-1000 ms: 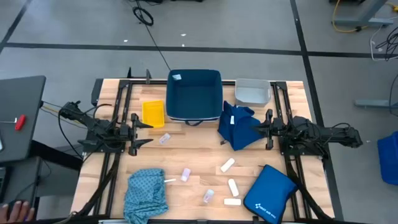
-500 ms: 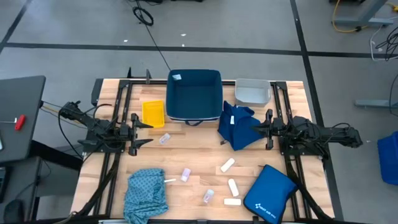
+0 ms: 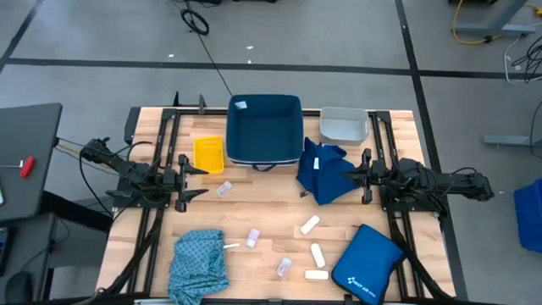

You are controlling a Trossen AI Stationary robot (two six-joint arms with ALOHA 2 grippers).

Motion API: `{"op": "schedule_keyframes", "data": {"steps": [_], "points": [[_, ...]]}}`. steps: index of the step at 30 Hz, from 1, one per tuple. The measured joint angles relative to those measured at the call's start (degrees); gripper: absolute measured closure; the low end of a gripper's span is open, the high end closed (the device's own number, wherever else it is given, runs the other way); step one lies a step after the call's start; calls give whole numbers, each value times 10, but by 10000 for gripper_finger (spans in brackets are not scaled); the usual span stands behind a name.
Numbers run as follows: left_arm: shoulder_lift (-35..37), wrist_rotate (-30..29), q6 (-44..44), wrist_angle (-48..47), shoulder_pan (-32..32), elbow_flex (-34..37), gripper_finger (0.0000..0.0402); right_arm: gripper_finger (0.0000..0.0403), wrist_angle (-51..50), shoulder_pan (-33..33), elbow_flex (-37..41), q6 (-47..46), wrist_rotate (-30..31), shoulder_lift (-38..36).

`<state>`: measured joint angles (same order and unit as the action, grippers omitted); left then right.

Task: Pick & place medical supplies in basket/bin

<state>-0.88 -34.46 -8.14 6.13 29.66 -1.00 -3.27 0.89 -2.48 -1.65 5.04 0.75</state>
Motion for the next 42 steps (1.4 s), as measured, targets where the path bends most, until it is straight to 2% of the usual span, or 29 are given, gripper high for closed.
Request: {"op": "schedule_keyframes", "data": {"steps": [35, 42], "points": [[0, 0, 0, 0, 0, 0, 133, 394, 0, 0, 0, 0, 0, 0], [0, -1, 0, 27, 0, 0, 133, 394, 0, 0, 0, 0, 0, 0]]}}
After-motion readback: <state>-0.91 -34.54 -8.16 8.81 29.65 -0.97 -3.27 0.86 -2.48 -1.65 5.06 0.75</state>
